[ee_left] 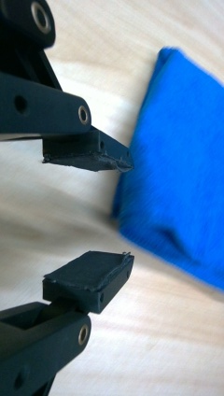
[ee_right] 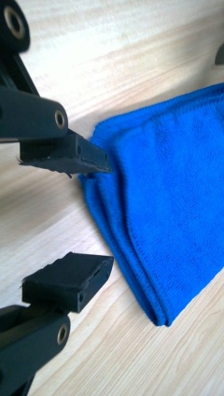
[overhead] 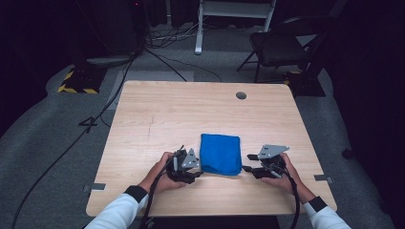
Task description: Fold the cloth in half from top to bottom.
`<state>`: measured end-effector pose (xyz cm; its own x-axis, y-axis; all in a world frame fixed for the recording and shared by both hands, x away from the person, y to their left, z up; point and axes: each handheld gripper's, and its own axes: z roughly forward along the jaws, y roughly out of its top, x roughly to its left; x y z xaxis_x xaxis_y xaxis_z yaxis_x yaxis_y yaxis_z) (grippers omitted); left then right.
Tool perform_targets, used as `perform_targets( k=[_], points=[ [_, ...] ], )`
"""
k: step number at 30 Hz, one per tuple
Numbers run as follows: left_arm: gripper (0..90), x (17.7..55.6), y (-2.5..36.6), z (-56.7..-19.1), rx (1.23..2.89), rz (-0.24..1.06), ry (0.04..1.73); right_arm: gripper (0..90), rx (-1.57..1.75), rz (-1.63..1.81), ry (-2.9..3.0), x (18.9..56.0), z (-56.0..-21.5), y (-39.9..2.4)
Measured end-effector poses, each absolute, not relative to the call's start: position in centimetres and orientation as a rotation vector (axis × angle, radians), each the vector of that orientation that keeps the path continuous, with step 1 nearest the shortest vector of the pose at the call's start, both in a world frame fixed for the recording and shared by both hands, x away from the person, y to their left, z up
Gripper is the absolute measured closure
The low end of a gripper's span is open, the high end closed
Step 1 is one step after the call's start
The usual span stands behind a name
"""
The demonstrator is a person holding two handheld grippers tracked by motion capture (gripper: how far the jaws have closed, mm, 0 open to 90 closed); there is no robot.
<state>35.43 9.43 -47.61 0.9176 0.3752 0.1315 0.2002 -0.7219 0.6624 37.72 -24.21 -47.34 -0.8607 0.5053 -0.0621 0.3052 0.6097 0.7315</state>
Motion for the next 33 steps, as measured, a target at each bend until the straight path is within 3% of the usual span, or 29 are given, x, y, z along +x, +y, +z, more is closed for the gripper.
perform_targets(
  k=[4, 11, 18, 23, 33],
  points=[
    [45.4, 34.2, 10.4, -47.9, 2.399, 0.333, 0.435, 45.9, 0.706, 1.106, 2.556, 37.1, -47.2, -25.3],
    [32.5, 34.3, 11.2, -47.2, 2.317, 0.376, 0.567, 42.8, 0.774, 1.116, 2.478, 37.4, -46.9, -26.0],
    [27.0, 36.5, 10.0, -45.8, 2.233, 0.437, 0.601, 39.0, 0.772, 1.104, 2.452, 39.2, -46.7, -24.3],
    [25.6, 39.0, 8.2, -45.2, 2.179, 0.411, 0.608, 39.0, 0.762, 1.096, 2.465, 40.7, -46.9, -22.6],
    [25.1, 40.2, 5.5, -47.9, 2.324, 0.357, 0.564, 37.9, 0.734, 1.036, 2.549, 41.4, -48.4, -20.7]
  ],
)
